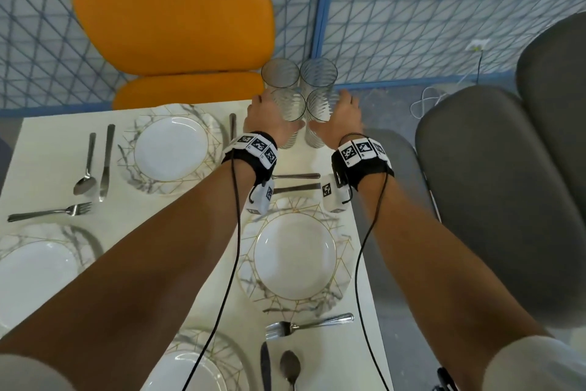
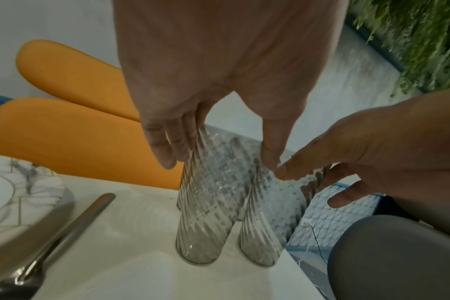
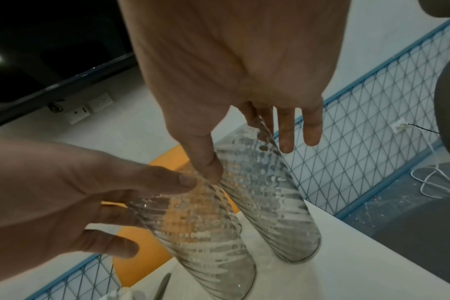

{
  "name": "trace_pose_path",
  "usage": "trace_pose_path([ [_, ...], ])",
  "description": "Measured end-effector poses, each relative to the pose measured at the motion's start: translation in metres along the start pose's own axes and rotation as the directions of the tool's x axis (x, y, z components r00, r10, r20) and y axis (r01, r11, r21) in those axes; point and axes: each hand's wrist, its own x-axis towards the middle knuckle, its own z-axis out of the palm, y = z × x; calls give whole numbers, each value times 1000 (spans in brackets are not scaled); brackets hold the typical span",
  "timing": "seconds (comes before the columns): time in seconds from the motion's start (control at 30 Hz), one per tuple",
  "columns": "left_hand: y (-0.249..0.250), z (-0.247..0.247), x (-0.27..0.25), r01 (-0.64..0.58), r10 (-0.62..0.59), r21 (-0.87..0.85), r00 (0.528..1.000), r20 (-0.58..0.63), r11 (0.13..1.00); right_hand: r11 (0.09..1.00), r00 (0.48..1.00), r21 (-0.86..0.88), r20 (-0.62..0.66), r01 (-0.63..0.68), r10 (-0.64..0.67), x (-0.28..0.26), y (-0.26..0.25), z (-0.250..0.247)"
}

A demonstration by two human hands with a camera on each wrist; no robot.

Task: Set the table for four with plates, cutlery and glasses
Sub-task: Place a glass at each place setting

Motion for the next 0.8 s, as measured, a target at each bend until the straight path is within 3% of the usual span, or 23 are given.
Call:
trace_pose_path([
  [0.23,-16,-6,-16,-57,39,-160,993,-112,985,986,996,158,-82,49,-36,-20,3,-7],
  [0.43,-47,-44,-59,-116,68,-267,981,-182,957,947,981,291,-173,136,-88,-78,-15,-8],
  [0.63,-115,-97,-117,-62,-20,-368,976,-217,928,907,986,386,-76,167,-149,-167,-43,21],
  [0.8,-185,-122,-171,4,-74,-395,984,-163,919,909,973,368,41,196,-227,-235,-60,54],
])
